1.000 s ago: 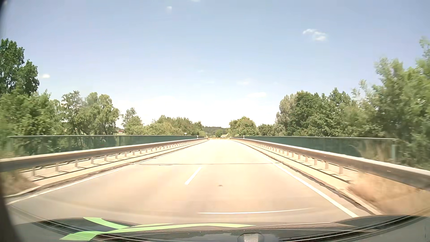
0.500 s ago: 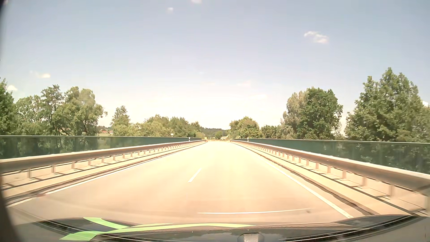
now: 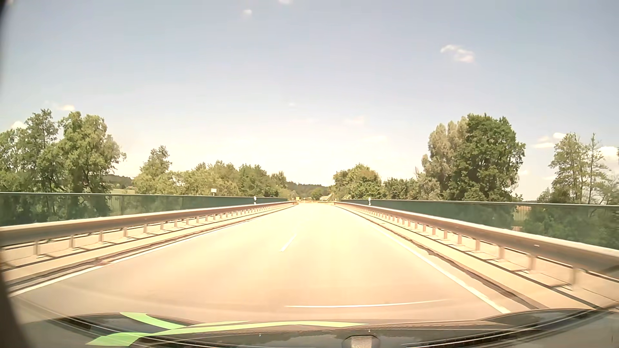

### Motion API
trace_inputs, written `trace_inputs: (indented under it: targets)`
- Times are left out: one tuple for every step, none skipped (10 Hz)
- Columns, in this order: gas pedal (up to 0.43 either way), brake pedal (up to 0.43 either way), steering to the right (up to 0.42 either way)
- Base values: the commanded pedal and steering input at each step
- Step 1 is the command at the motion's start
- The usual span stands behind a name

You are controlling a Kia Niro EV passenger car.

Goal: Follow the waypoints while adhering to traffic rules and regulations

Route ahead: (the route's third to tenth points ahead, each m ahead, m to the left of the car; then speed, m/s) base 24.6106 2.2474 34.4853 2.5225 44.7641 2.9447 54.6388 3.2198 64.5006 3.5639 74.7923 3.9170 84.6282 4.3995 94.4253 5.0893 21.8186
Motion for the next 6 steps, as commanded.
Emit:
trace_inputs:
  targets:
    - [0.197,0.0,-0.004]
    - [0.197,0.0,-0.004]
    - [0.197,0.0,-0.004]
    - [0.22,0.0,-0.005]
    - [0.24,0.0,-0.004]
    - [0.248,0.0,-0.004]
